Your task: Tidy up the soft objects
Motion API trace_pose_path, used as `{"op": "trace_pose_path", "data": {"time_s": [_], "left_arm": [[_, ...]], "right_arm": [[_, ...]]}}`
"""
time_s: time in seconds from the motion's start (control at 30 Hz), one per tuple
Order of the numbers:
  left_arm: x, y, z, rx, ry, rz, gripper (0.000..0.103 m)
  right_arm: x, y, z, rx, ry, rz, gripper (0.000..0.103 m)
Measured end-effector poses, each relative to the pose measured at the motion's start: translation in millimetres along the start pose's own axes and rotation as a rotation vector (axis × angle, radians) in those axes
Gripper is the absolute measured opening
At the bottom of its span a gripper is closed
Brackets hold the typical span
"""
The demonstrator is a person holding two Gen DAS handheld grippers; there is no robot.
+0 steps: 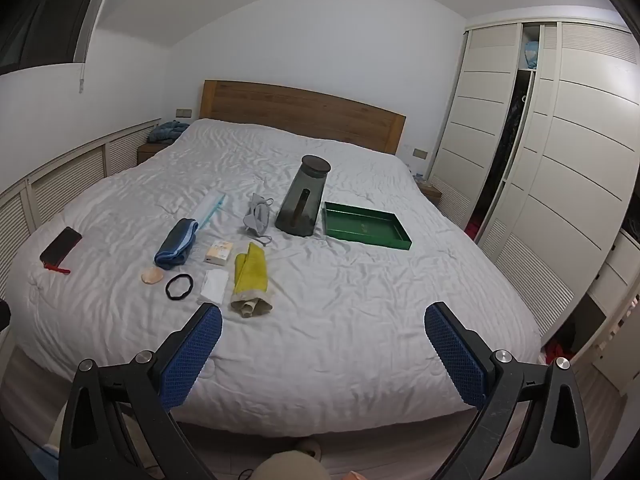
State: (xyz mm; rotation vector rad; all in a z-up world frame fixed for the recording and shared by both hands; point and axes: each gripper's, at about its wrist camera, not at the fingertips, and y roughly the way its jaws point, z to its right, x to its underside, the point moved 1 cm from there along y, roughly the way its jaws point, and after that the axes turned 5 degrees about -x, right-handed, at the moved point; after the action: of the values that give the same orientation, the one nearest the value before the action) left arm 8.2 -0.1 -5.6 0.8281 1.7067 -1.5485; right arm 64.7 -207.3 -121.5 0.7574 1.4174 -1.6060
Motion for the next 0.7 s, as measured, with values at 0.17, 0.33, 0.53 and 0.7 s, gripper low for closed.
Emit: {"op": "trace_pose_path", "data": {"time_s": [0.17,0.33,0.53,0.7], "left_arm": [[0.3,-0.6,1.9,0.002,0.003,0.000,0.102],[1.6,-3.2,6.5,0.002,0.012,0.002,0.102],[2.6,1.6,3.4,0.007,0.005,-0.009,0.102],[2.9,2.5,3.9,0.007,0.007,-0.012,0.102]], "right_arm": [[0.1,-0.9,0.8,0.003,0.002,0.001,0.103],[-0.7,-3.6,-0.7,-0.001,0.005,0.006,0.103],[0.3,-2.1,0.3,-0.003,0.009,0.007,0.103],[0.4,0.1,1.1,-0.004,0.010,0.006,0.103]]}}
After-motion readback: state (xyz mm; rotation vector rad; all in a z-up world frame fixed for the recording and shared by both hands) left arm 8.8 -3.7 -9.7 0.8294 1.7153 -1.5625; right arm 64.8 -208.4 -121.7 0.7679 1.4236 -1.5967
